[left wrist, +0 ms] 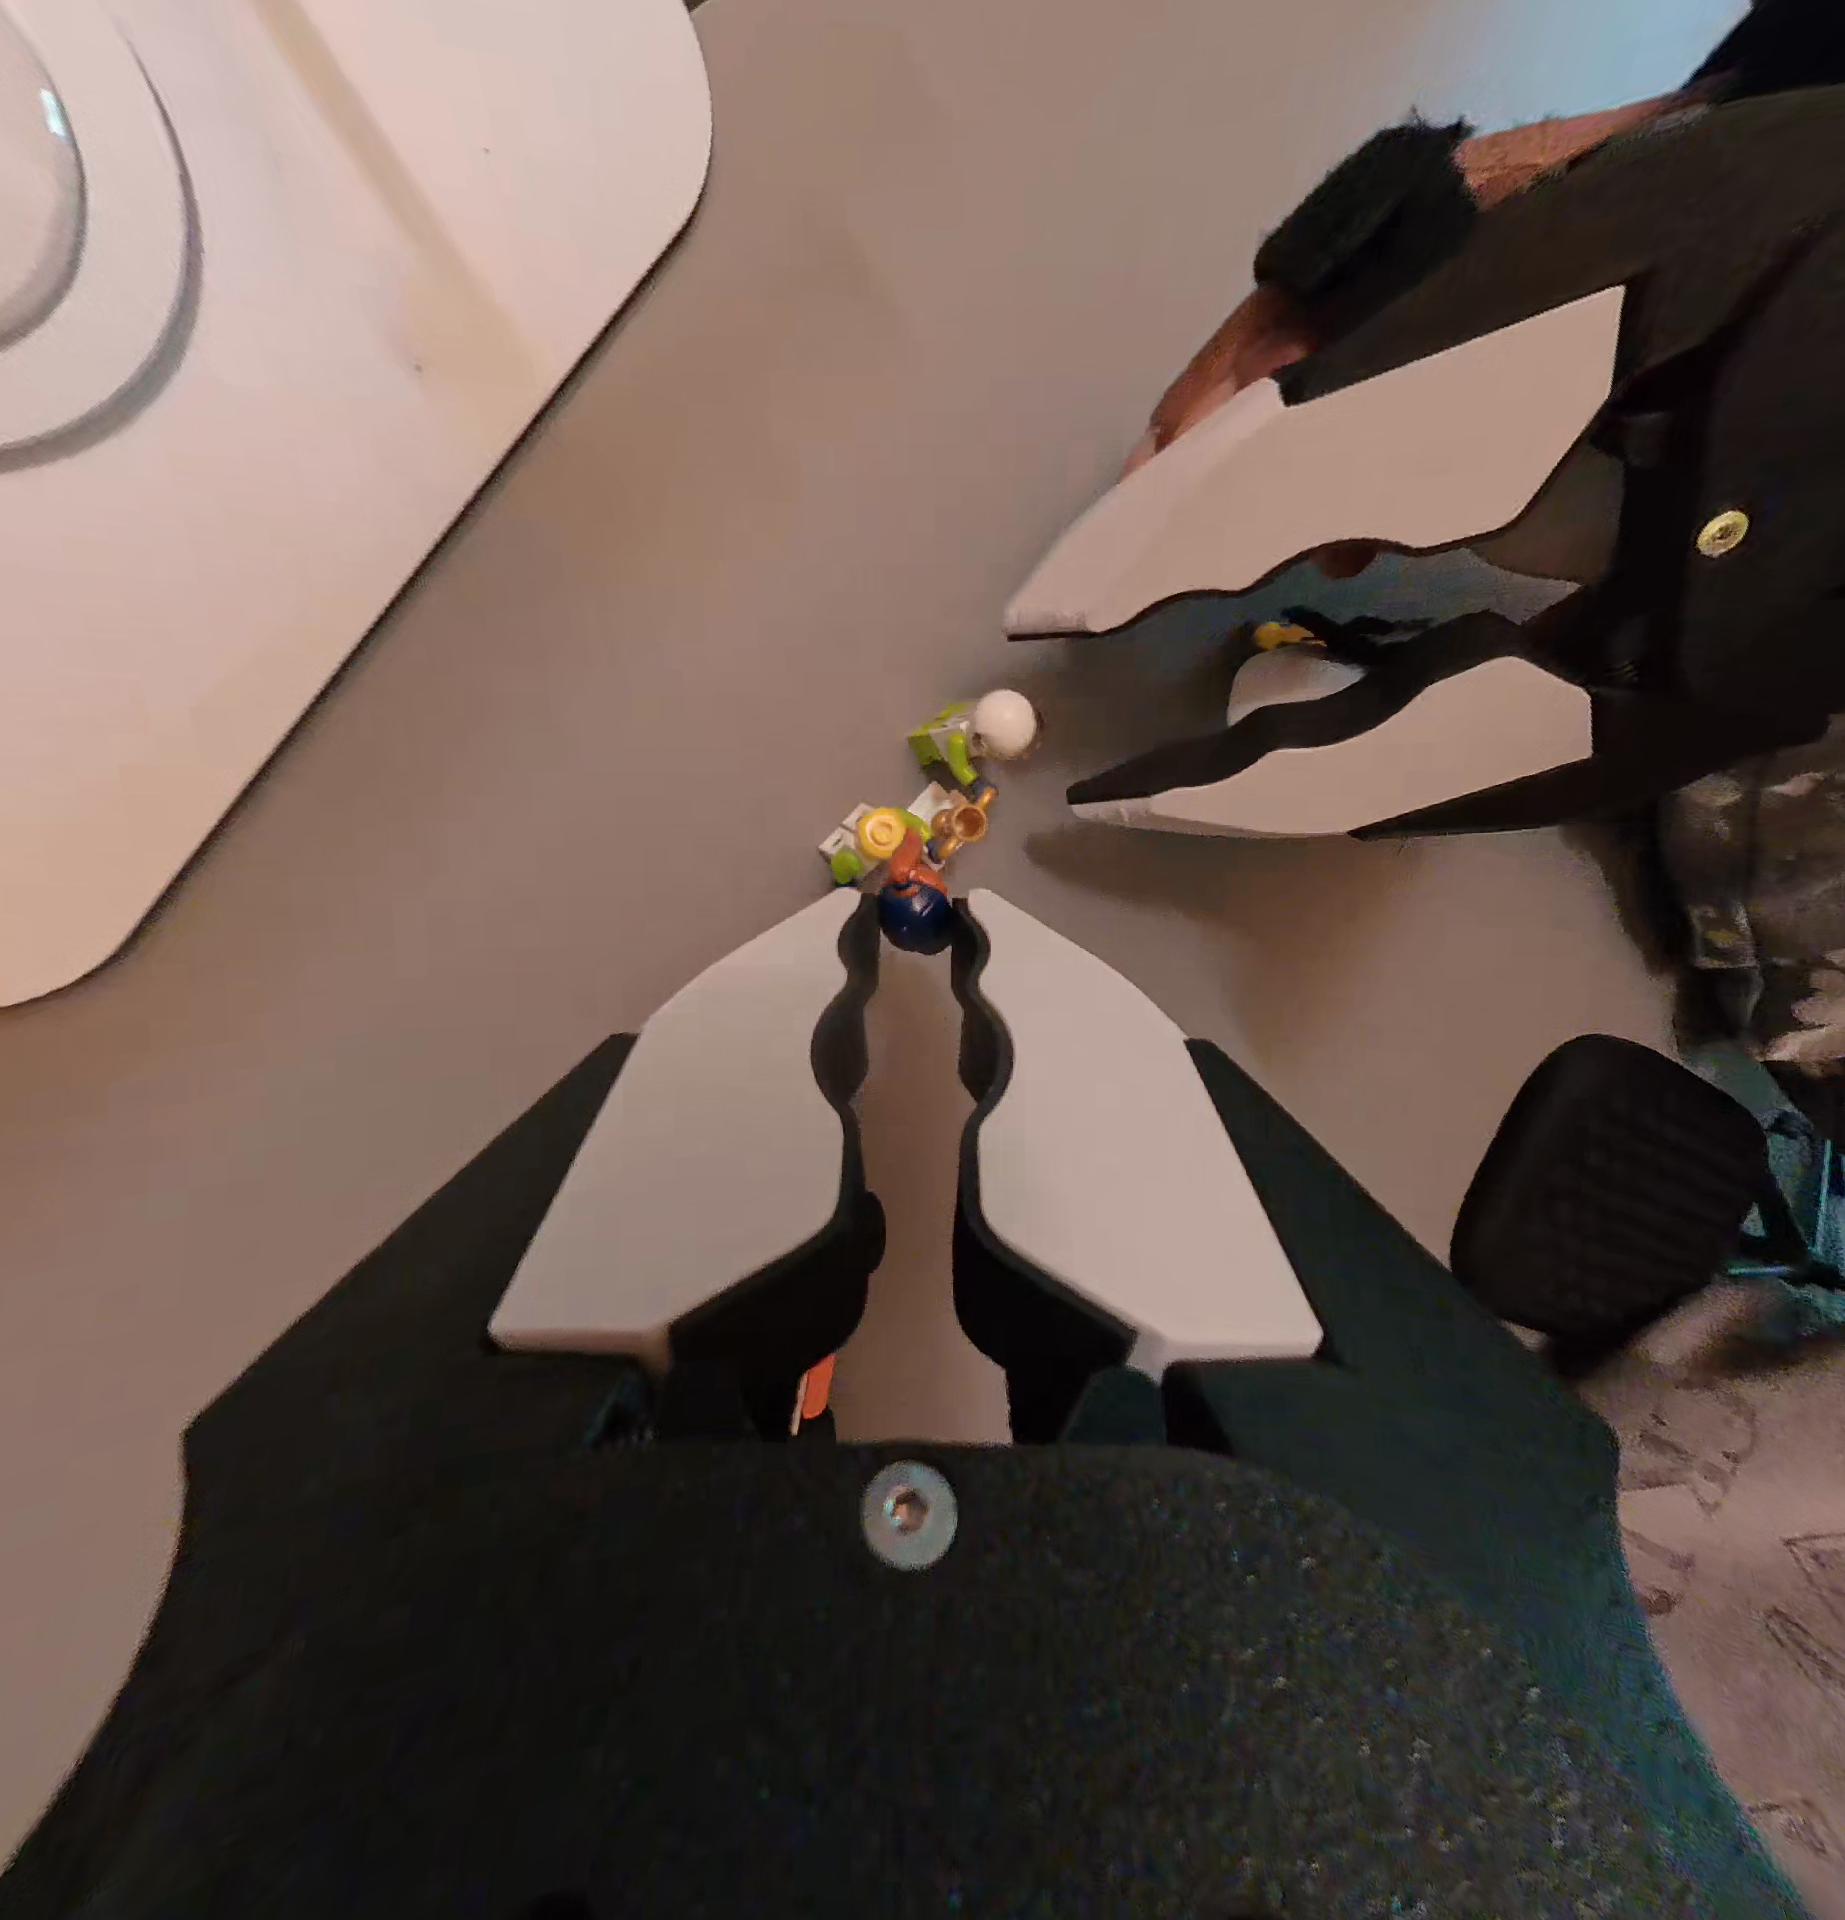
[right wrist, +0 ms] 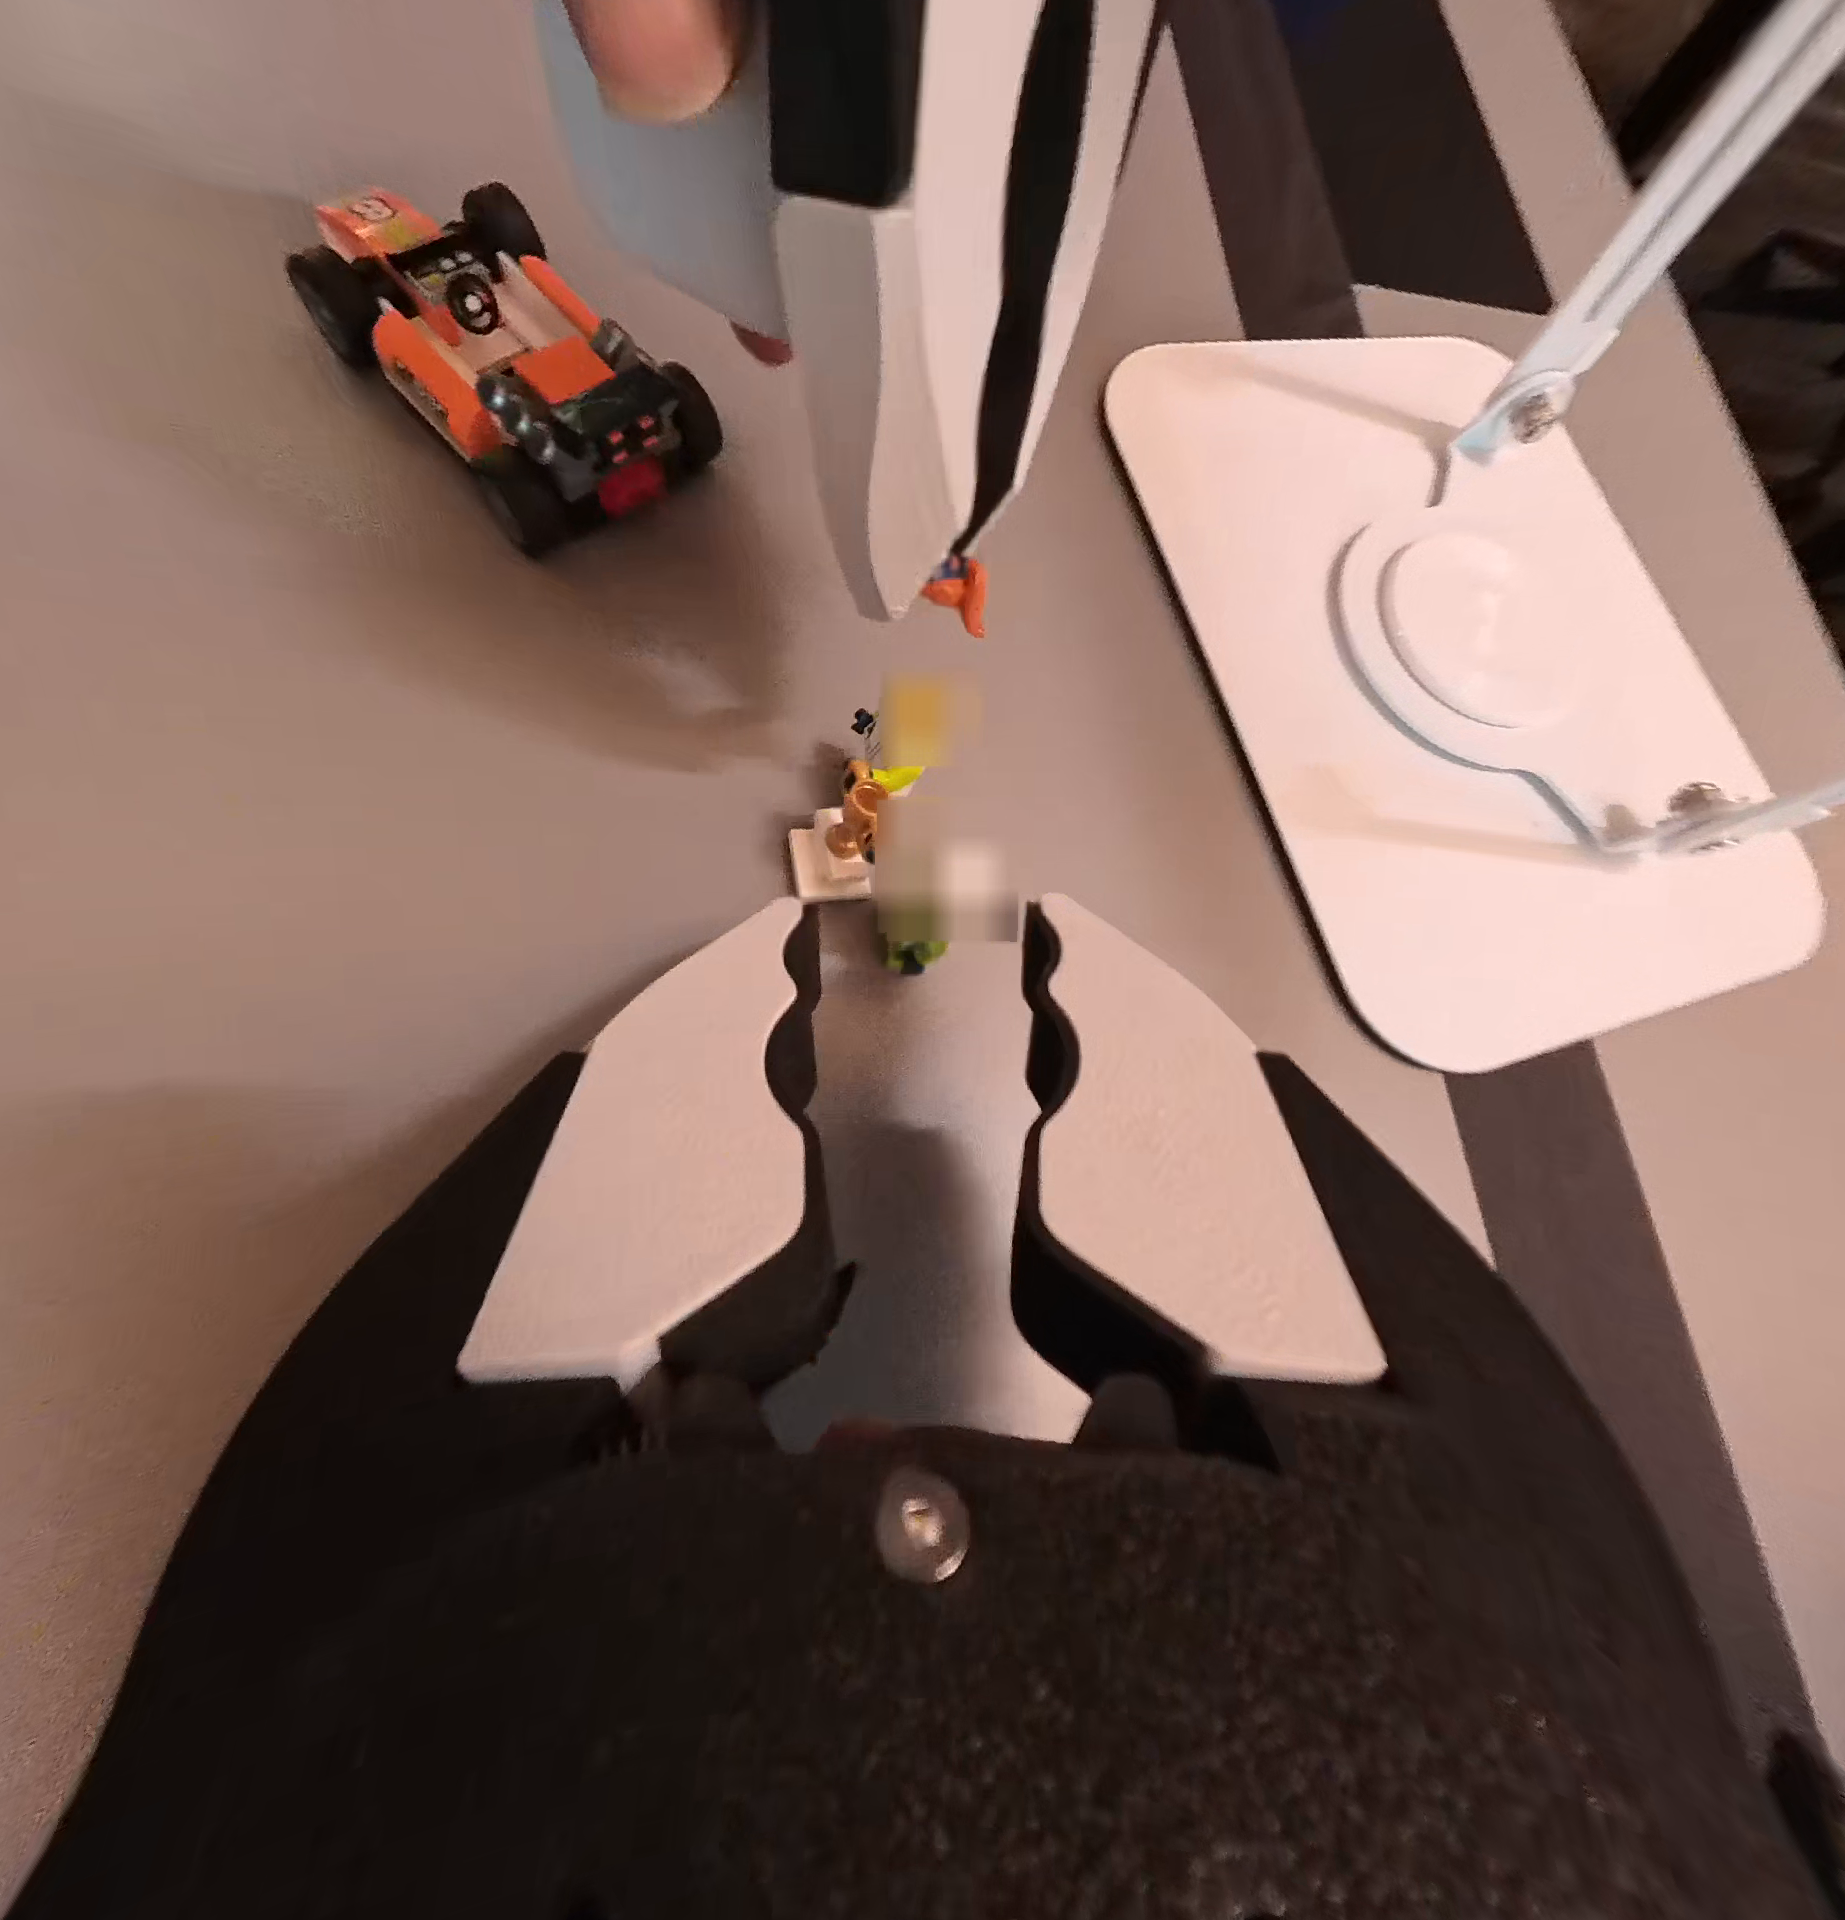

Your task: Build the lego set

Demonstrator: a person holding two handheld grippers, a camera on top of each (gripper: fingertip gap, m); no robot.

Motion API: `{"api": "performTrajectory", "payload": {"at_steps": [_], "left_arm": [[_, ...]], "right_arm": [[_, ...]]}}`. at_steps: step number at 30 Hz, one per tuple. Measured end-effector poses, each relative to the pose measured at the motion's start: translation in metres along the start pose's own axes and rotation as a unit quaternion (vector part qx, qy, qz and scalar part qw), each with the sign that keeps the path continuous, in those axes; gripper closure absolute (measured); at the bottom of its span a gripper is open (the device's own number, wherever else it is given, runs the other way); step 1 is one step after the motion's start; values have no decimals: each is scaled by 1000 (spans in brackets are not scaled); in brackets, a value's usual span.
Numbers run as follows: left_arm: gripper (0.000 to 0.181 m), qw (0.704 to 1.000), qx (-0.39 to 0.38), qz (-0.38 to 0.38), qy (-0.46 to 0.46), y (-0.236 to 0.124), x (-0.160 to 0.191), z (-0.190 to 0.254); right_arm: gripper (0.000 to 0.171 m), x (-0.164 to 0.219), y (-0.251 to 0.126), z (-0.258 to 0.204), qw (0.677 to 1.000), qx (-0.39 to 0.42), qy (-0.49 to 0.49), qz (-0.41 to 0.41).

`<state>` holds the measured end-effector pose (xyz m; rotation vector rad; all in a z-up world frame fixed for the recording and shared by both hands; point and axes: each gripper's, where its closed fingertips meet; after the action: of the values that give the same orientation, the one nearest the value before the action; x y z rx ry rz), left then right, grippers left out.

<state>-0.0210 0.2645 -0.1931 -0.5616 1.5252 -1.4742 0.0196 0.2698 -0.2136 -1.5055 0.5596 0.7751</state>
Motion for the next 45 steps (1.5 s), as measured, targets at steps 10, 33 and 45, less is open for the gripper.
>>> {"api": "performTrajectory", "payload": {"at_steps": [10,33,45], "left_arm": [[168,997,-39,-62,-34,14,-3,-5],[167,989,-104,-105,-5,27,7,2],[166,987,-127,-92,40,12,17,-19]], "right_arm": [[142,1,22,0,999,-48,12,9],[150,-6,33,-2,999,-29,17,29],[150,-1,37,-4,999,-30,9,22]]}}
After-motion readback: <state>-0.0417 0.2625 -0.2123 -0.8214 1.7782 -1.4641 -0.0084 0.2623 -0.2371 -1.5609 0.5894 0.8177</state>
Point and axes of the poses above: each gripper's, where its closed fingertips meet, y out along the fingers, x out of its underside, z = x × y across the jaws, and after that the axes turned 15 degrees about -x, right-handed
